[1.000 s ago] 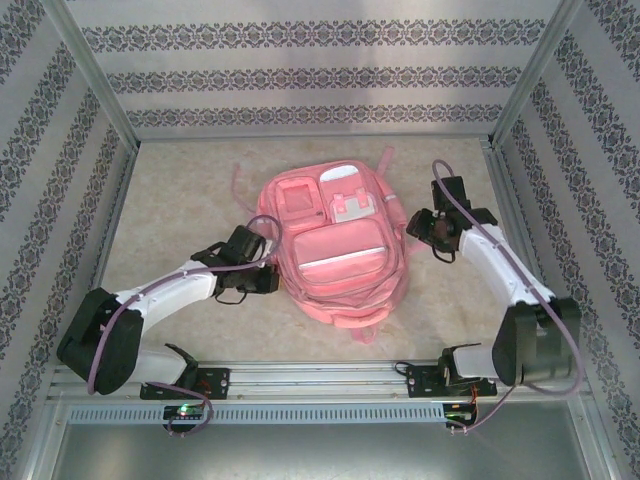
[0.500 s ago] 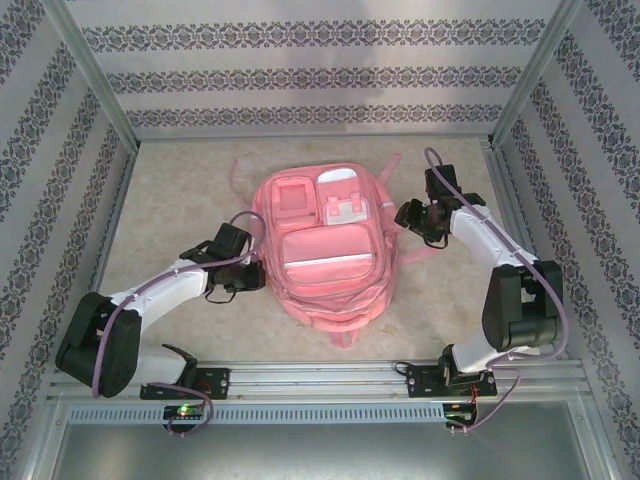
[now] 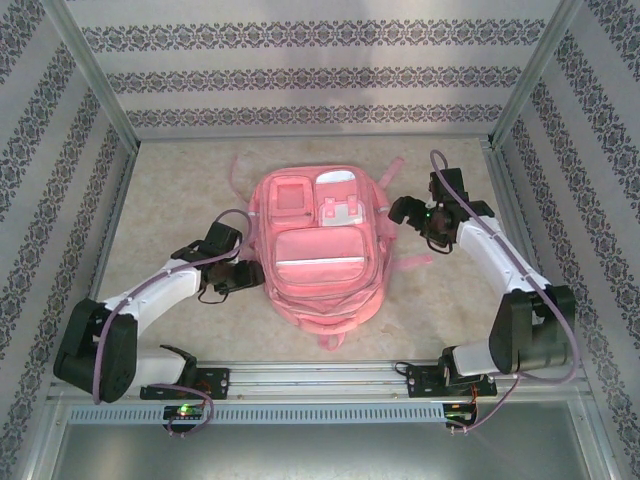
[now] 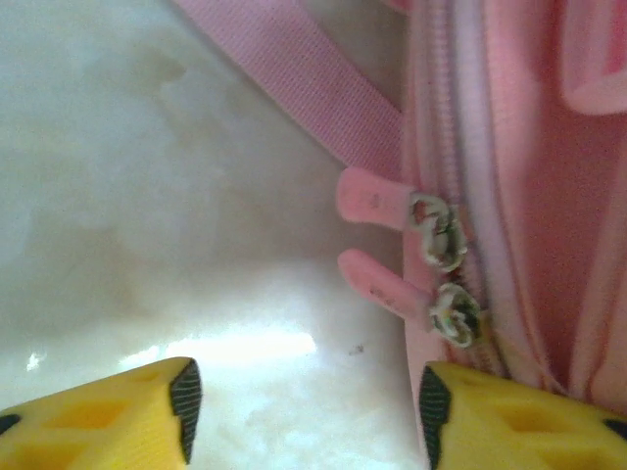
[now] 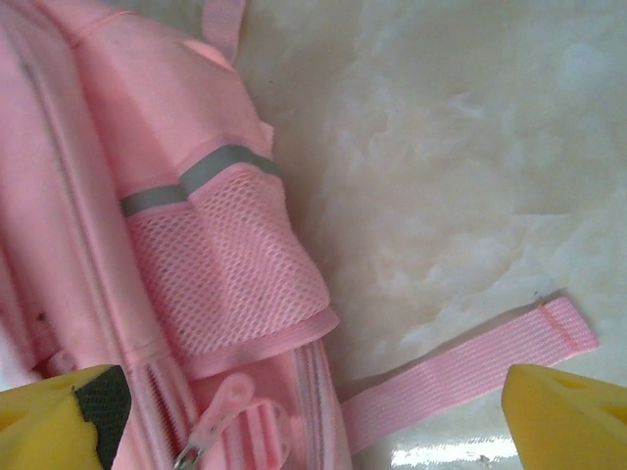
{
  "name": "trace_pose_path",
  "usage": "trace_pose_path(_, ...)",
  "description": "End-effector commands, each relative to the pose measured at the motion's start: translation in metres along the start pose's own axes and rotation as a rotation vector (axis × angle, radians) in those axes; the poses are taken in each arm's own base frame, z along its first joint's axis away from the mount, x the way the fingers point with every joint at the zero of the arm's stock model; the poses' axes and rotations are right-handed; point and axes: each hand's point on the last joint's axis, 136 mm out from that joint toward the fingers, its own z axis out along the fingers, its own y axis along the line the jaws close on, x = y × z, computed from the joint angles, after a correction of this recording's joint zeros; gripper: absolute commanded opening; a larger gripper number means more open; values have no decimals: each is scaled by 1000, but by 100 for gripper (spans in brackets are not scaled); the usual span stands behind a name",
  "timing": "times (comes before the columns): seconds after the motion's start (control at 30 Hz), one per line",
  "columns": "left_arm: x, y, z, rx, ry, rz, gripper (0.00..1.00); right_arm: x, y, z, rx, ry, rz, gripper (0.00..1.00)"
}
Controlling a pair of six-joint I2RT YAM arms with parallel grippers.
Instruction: Pack the student bag
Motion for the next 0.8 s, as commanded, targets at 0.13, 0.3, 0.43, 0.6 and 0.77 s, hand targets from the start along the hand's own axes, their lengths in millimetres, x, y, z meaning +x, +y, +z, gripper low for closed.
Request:
trace_pose_path(0.13, -9, -12, -42, 47, -92, 20, 100, 15, 16, -53, 9, -146, -144, 98)
trace_pose_path(0.3, -29, 2, -74, -65, -217, 82, 100, 17, 13, -75, 21, -236, -203, 98)
trace_pose_path(0.43, -69, 35, -106, -317, -432, 71, 100, 2, 10, -81, 42, -315, -241, 98)
trace_pose_path(0.6, -115, 44, -118, -467, -648, 248, 100, -17, 22, -66, -2, -435, -379, 98)
trace_pose_path(0.77, -137, 49, -110, -476, -960, 368, 100, -25, 1, -56, 24, -707, -458, 98)
